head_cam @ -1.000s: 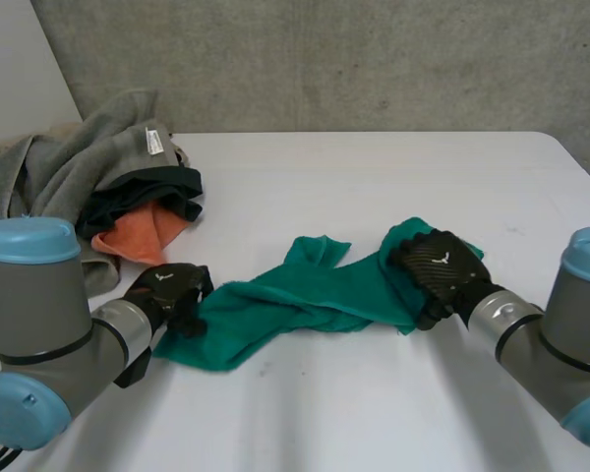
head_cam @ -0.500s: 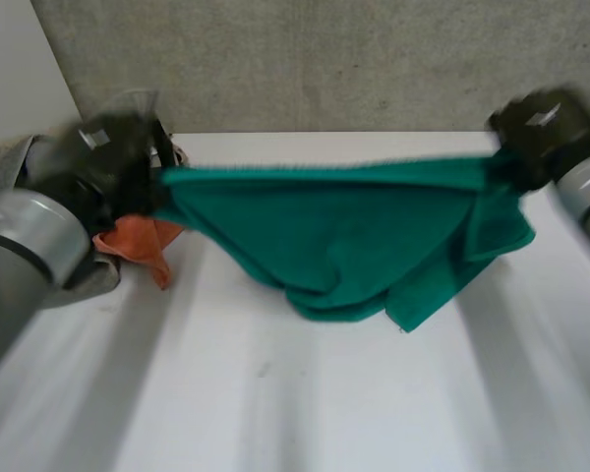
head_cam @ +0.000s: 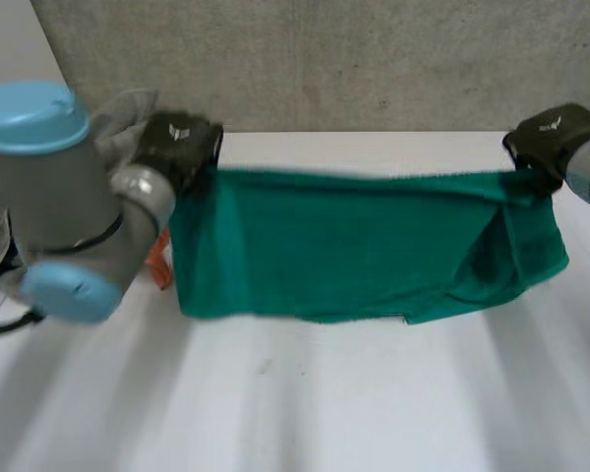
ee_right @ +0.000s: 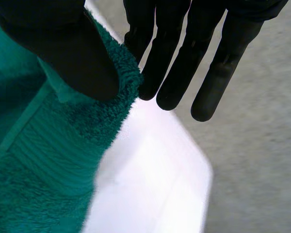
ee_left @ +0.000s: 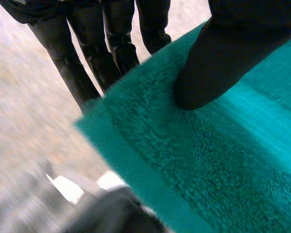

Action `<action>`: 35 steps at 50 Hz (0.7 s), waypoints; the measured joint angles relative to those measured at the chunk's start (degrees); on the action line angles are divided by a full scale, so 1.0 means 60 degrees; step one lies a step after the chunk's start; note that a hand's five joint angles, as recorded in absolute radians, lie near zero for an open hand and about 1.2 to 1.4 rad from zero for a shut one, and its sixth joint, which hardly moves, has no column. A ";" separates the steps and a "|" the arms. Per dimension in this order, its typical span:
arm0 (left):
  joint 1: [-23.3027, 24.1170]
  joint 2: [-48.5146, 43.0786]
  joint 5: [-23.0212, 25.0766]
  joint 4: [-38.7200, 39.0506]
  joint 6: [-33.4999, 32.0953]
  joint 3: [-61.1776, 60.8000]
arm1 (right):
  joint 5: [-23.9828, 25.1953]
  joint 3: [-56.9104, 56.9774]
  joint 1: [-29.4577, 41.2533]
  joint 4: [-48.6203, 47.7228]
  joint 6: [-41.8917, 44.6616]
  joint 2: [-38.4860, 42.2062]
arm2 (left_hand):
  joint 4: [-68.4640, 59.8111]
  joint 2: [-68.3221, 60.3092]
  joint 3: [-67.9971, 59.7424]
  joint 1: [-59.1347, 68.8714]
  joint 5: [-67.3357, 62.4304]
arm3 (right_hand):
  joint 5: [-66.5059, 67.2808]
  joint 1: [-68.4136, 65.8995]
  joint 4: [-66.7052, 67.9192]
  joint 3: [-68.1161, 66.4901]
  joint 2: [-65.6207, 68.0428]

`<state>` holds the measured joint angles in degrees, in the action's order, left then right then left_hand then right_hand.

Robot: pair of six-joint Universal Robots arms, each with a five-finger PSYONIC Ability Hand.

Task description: Fold the laundry.

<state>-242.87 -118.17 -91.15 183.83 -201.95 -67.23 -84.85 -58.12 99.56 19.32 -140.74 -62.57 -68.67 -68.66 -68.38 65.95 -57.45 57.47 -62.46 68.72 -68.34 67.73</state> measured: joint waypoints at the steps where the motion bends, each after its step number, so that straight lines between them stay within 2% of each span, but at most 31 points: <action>1: 0.0026 -0.0317 -0.0116 0.0151 -0.0216 0.0770 | -0.0166 0.0402 0.0023 -0.0374 0.0024 0.0209 | -0.0015 -0.0001 -0.0001 0.0000 0.0001 | 0.0002 0.0000 0.0001 -0.0012 0.0000; 6: 0.0072 -0.0849 -0.0321 0.0697 -0.0695 0.3021 | -0.0502 0.1455 0.0049 -0.1771 0.0026 0.0521 | -0.0024 -0.0002 -0.0001 0.0000 -0.0001 | 0.0026 0.0000 0.0002 -0.0019 0.0001; 8: 0.0106 -0.0946 -0.0368 0.1254 -0.0885 0.4421 | -0.0578 0.2095 0.0062 -0.3303 0.0002 0.0456 | -0.0027 -0.0002 -0.0001 0.0000 -0.0001 | 0.0086 0.0000 0.0002 -0.0020 0.0002; 9: 0.0108 -0.0944 -0.0371 0.1322 -0.0899 0.4559 | -0.0570 0.2144 0.0061 -0.3472 0.0000 0.0428 | -0.0027 -0.0002 -0.0001 0.0000 -0.0001 | 0.0094 0.0000 0.0002 -0.0020 0.0002; 11: 0.0135 -0.0866 -0.0369 0.1678 -0.0943 0.5165 | -0.0422 0.2303 0.0062 -0.4302 -0.0015 0.0216 | -0.0027 -0.0002 -0.0001 0.0000 0.0000 | 0.0167 0.0000 0.0002 -0.0020 0.0002; 14: 0.0215 -0.0702 -0.0361 0.1794 -0.0925 0.5194 | 0.0018 0.2200 0.0049 -0.4630 -0.0015 -0.0061 | -0.0027 -0.0002 -0.0001 0.0000 -0.0003 | 0.0212 0.0000 0.0002 -0.0020 0.0002; 21: 0.0419 0.0009 -0.0338 0.1407 -0.0707 0.2781 | 0.1798 0.1296 -0.0321 -0.2954 0.0122 -0.0558 | -0.0027 -0.0002 -0.0002 0.0000 -0.0037 | 0.0214 0.0000 0.0002 -0.0020 0.0002; 25: 0.0478 0.0441 -0.0289 0.1388 -0.0399 0.0225 | 0.2881 0.0288 -0.0784 -0.1077 0.0944 -0.0503 | -0.0028 -0.0003 -0.0002 0.0000 -0.0037 | 0.0213 0.0000 0.0002 -0.0021 0.0002; 30: 0.0529 0.0493 -0.0226 0.1764 -0.0060 -0.1990 | 0.3276 -0.0949 -0.0992 0.0081 0.2417 0.0058 | -0.0029 -0.0005 -0.0002 0.0000 -0.0037 | 0.0213 0.0000 0.0003 -0.0021 0.0002; 35: 0.0619 0.0063 -0.0216 0.2247 0.0118 -0.3107 | 0.3017 -0.1824 -0.0999 0.0325 0.3423 0.1065 | -0.0029 -0.0006 -0.0003 0.0000 -0.0037 | 0.0214 0.0000 0.0003 -0.0021 0.0002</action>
<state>-239.16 -117.80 -92.45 197.31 -201.24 -85.87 -66.75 -69.07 93.57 21.27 -120.20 -56.18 -68.85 -68.69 -68.40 65.95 -57.67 58.76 -62.46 68.74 -68.46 67.74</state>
